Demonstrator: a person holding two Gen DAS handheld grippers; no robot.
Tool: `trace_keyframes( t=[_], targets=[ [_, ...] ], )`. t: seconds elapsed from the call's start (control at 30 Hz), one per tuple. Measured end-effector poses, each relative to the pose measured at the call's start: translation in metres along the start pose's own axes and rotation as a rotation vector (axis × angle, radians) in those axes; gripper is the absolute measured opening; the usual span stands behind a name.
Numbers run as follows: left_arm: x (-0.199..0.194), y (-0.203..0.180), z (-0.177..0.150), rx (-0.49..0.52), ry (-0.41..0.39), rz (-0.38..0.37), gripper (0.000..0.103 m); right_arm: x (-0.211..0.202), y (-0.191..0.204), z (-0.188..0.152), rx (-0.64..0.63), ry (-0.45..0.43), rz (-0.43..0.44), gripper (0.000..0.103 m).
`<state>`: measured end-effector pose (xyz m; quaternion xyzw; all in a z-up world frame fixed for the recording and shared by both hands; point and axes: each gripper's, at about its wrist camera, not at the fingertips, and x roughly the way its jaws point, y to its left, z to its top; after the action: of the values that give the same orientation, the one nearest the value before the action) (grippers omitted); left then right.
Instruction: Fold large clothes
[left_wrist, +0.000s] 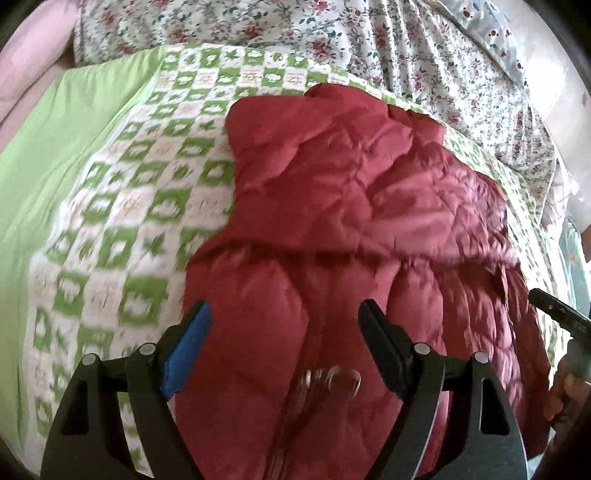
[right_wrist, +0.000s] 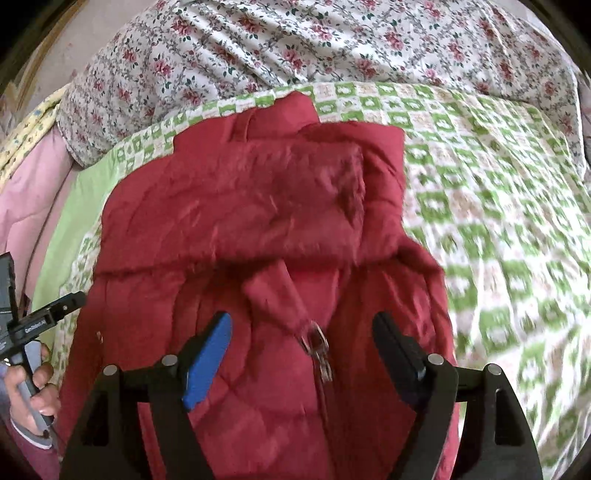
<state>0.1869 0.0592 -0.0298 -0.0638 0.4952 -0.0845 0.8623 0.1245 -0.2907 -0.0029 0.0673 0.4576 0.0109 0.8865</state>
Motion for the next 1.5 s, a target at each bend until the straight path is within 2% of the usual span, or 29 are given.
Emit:
trace_keyframes(
  t=[0.27,0.77,1.0,1.5],
  targets=[
    [-0.024,-0.004,-0.032,0.046,0.007,0.024,0.082,-0.018,-0.008,-0.027,0.022,0.025,0.008,0.08],
    [-0.061,0.012,-0.089,0.054,0.011,0.053,0.082,-0.075,-0.035,-0.086,-0.009,0.049,-0.106,0.081],
    [-0.073,0.017,-0.107,0.046,0.015,0.062,0.082,-0.092,-0.041,-0.109,-0.011,0.073,-0.123,0.081],
    [-0.089,0.033,-0.134,0.027,0.041,0.073,0.082,-0.111,-0.052,-0.137,0.023,0.098,-0.077,0.081]
  ],
)
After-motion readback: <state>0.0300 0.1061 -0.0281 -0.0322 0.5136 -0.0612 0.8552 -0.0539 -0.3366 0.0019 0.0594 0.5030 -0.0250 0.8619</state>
